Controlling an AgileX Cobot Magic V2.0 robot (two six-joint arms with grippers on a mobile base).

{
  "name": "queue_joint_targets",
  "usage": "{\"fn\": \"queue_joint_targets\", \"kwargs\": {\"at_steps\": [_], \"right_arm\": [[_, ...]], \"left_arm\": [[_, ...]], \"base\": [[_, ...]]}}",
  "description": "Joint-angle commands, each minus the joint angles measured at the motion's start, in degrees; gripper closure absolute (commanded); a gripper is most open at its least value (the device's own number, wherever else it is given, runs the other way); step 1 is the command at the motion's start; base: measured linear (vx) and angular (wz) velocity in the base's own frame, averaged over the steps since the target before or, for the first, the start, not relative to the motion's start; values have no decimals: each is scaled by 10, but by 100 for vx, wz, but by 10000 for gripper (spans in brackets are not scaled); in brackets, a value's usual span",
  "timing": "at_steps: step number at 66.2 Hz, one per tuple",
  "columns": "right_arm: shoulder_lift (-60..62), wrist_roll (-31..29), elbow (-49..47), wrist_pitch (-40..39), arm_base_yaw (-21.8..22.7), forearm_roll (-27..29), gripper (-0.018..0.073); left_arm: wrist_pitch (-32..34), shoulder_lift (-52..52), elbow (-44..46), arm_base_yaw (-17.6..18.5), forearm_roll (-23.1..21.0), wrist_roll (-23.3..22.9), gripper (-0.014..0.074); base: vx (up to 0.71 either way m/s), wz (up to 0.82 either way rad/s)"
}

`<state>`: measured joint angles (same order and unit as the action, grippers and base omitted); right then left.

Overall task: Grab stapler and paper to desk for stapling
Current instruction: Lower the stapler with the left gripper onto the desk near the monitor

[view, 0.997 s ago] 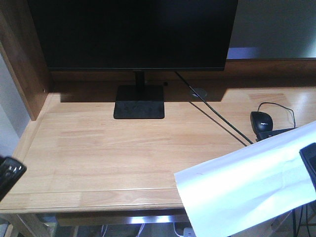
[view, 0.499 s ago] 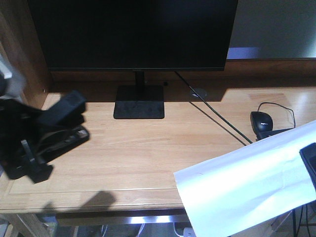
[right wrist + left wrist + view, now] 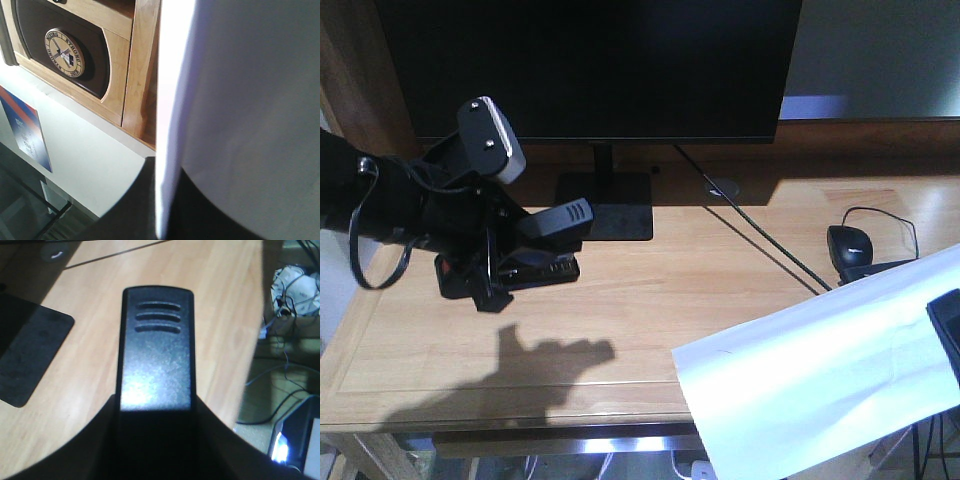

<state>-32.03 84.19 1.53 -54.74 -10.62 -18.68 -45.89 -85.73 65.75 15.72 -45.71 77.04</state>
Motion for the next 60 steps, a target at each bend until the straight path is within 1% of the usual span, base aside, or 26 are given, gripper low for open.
{"fn": "queue_joint_targets", "kwargs": {"at_steps": [1,2,5,10,14,20,25,31,37,45,51,60], "right_arm": [[0,-4,2,-39,0,5,564],[0,-4,2,-39,0,5,564],[0,-4,2,-39,0,5,564],[0,-4,2,-39,0,5,564],[0,-4,2,-39,0,5,564],[0,-4,2,-39,0,5,564],[0,-4,2,-39,0,5,564],[0,-4,2,-39,0,5,564],[0,-4,2,-39,0,5,564],[0,-4,2,-39,0,5,564],[0,-4,2,-39,0,5,564],[0,-4,2,-39,0,5,564]], "left_arm": [[-2,-8,24,-32,-119,95,603],[-8,-15,24,-39,-135,116,603],[-32,-32,24,-52,-161,164,603],[-64,-55,24,-75,-203,220,603],[-83,-74,24,-97,-237,250,603],[-110,-104,24,-126,-272,287,603],[-125,-129,24,-145,-282,313,603],[-128,-162,26,-160,-285,347,603],[-147,-199,45,-171,-287,356,603],[-205,-256,95,-174,-287,366,603],[-253,-294,138,-173,-287,396,603],[-256,-328,172,-173,-285,401,603]], "base": [[0,0],[0,0],[0,0],[0,0],[0,0],[0,0],[0,0],[0,0],[0,0],[0,0],[0,0],[0,0]]}}
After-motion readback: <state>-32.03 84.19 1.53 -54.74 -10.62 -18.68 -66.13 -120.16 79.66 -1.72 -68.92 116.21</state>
